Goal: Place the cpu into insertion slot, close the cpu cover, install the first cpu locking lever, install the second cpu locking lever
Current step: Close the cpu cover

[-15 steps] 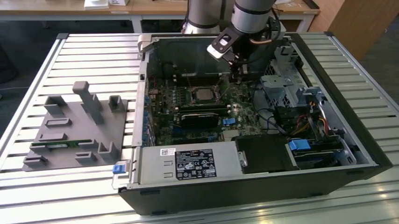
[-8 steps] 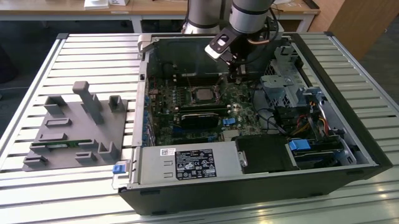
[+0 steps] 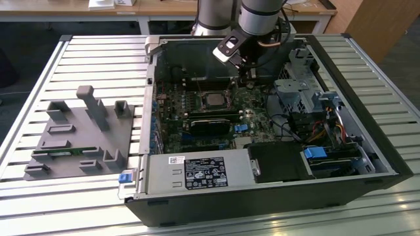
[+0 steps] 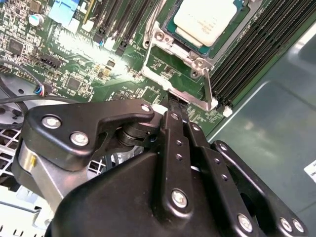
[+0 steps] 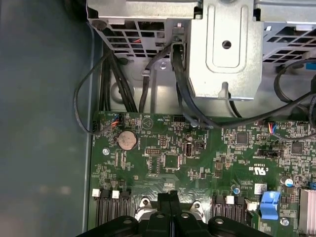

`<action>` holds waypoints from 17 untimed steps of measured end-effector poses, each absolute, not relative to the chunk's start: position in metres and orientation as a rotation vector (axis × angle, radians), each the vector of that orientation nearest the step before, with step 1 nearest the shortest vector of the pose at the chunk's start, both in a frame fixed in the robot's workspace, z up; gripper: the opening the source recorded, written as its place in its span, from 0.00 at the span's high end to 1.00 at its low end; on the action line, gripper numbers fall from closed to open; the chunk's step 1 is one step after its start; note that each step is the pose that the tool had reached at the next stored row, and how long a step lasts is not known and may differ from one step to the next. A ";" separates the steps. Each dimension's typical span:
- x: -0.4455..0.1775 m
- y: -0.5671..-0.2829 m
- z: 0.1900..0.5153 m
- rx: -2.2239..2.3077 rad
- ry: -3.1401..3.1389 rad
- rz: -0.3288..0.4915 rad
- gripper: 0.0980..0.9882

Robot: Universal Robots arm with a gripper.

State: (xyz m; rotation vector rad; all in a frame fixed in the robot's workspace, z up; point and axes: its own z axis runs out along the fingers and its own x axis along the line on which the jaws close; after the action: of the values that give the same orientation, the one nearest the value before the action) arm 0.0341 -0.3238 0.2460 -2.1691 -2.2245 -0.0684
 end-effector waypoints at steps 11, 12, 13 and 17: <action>0.027 -0.324 0.245 -2.169 -2.225 -0.068 0.99; 0.027 -0.324 0.245 -2.169 -2.224 -0.068 0.99; 0.026 -0.324 0.245 -2.169 -2.224 -0.068 0.99; 0.024 -0.324 0.245 -2.169 -2.225 -0.068 0.99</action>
State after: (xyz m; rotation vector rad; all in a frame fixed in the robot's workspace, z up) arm 0.0240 -0.3238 0.2453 -2.1692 -2.2246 -0.0683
